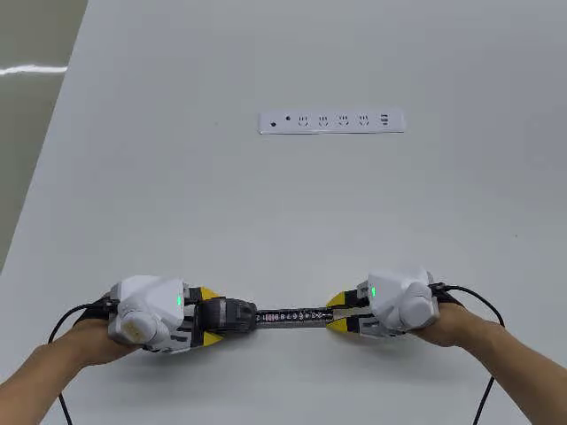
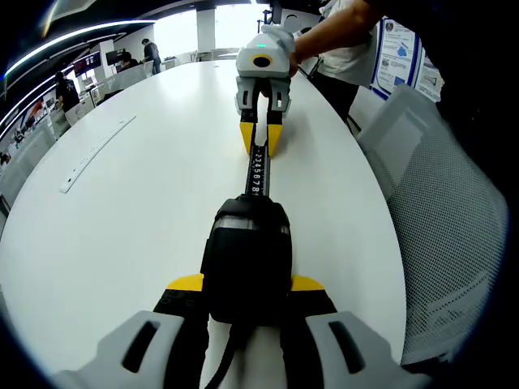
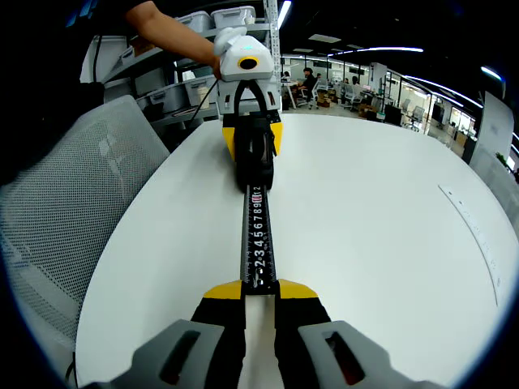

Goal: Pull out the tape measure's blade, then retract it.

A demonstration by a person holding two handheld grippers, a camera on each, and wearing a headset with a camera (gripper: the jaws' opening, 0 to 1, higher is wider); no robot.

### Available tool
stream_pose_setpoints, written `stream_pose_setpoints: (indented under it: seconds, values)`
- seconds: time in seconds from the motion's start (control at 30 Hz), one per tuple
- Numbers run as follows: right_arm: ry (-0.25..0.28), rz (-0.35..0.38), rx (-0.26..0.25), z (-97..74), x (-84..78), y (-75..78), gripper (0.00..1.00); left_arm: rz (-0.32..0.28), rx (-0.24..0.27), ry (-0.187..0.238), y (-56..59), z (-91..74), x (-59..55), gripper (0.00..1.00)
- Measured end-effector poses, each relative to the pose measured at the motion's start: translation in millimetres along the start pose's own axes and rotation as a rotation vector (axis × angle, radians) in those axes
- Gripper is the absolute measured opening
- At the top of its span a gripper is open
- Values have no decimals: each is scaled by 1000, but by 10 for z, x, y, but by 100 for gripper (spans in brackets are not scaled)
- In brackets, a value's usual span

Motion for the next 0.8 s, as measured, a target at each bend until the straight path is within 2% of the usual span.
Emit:
stream_pose_setpoints:
  seconds: [0.8]
  values:
    - [-5, 9, -6, -115, -98, -20, 10, 2, -1, -8, -5, 13, 7, 30]
Point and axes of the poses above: the centre of the closed fingertips' face, and the gripper's own axes: z roughly forward along the fingers, y roughly to its right, x roughly out of its top, the point moved 9 cm from there along -z, roughly backward along the fingers, and after that the axes turned 4 degrees about -z, right-handed, at the moved point
